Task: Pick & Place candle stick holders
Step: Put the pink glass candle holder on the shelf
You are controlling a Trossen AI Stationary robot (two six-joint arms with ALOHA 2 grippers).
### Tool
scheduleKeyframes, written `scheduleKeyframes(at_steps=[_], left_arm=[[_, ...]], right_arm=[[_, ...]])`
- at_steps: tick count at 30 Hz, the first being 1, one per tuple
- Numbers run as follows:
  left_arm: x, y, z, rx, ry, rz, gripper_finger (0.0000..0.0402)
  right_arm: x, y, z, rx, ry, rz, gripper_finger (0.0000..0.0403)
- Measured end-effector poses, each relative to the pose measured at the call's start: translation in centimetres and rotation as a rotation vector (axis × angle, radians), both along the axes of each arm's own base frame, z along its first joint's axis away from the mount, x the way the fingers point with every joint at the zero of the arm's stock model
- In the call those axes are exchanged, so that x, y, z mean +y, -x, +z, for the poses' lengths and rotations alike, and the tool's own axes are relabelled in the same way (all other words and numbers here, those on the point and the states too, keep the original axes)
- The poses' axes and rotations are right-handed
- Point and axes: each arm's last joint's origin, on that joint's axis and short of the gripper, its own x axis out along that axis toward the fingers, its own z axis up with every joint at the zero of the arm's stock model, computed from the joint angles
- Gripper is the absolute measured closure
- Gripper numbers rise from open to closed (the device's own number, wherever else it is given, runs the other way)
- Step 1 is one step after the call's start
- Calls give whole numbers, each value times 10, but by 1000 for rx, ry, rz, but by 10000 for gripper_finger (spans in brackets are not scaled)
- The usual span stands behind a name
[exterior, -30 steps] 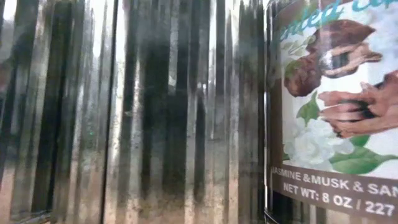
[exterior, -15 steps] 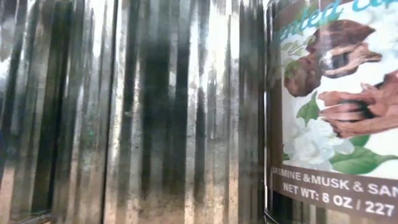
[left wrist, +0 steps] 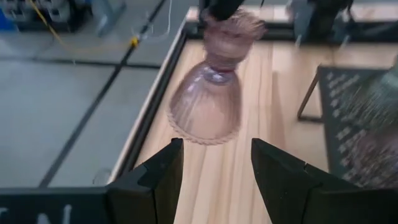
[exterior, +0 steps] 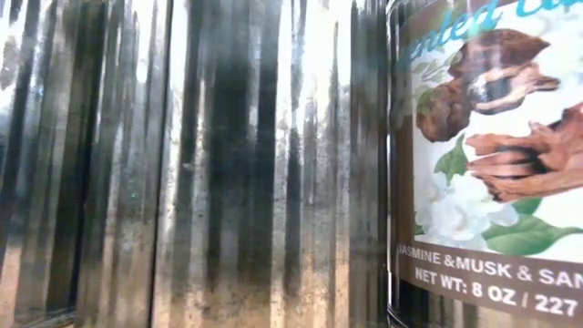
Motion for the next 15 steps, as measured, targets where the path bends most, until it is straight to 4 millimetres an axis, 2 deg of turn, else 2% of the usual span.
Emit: scheduleKeyframes(at_steps=[7,10,15], left_arm=[[-24,-9,23,-171,-78,-61,203],[-31,-13,28,-225,-93,-48,184],[-42,-17,29,-254,-20,-5,142]], right_arm=[[34,14,29,-93,11,77,403],[44,16,33,-107,19,89,403],[53,15,36,-116,18,106,403]])
